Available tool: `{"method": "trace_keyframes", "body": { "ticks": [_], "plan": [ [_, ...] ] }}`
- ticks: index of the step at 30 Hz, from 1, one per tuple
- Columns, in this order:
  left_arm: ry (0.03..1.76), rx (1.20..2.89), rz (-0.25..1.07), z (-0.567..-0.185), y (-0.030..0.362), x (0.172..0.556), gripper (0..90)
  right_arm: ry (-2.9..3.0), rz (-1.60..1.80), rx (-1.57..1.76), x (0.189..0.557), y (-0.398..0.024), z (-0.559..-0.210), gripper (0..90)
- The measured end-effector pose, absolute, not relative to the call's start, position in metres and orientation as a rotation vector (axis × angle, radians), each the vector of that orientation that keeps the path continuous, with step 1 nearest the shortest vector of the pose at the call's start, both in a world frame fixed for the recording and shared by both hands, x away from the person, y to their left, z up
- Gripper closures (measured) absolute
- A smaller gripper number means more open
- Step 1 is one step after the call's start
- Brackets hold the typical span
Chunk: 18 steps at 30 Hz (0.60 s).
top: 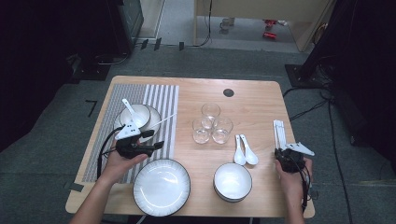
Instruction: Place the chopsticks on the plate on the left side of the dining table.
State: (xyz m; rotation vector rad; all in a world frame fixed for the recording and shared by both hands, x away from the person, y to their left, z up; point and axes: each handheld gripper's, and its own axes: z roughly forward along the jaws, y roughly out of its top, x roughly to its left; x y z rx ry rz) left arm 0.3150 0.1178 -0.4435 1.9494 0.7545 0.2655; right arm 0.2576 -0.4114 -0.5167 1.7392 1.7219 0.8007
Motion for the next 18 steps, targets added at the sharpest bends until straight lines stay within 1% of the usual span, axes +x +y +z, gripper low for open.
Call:
{"method": "trace_keyframes", "body": {
  "ticks": [6, 18],
  "plan": [
    [0.754, 1.951, 0.268, -0.443, 0.119, 0.315, 36.0, 1.718, 0.831, 1.76, 0.259, -0.407, -0.518, 84.1],
    [0.753, 1.955, 0.273, -0.444, 0.119, 0.314, 35.9, 1.719, 0.855, 1.793, 0.263, -0.391, -0.518, 85.0]
  ]
}}
